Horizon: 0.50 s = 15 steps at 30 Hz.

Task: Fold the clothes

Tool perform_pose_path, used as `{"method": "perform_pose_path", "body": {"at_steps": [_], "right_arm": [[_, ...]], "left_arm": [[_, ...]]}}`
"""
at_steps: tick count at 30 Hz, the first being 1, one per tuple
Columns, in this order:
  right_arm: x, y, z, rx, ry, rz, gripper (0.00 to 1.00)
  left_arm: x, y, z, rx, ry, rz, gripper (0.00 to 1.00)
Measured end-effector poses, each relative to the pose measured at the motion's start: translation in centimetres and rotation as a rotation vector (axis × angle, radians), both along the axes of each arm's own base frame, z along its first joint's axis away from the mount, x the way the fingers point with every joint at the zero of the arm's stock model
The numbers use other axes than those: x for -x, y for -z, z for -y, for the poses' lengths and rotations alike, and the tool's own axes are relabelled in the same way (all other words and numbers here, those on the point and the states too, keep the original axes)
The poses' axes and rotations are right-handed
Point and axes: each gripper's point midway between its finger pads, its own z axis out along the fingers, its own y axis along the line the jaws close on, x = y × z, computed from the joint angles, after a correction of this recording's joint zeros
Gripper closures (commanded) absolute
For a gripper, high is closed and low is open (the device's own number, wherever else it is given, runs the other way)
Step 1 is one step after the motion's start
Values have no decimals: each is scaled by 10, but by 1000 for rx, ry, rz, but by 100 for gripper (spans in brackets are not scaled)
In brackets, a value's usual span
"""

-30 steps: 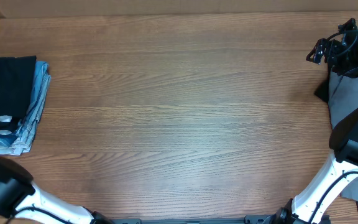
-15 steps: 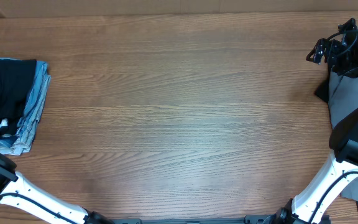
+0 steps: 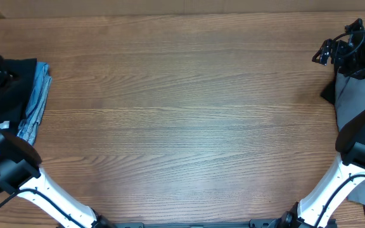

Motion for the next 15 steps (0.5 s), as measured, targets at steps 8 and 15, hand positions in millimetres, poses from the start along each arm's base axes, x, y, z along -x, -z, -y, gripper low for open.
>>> {"method": "perform_pose_path", "body": {"at_steps": [8,15], "right_arm": [[0,0,0,1,0,-1,0],[0,0,0,1,0,0,0]], "left_arm": [[22,21,-7,86,-16,-71,96],[58,101,-21,234,-55,-92,96]]}}
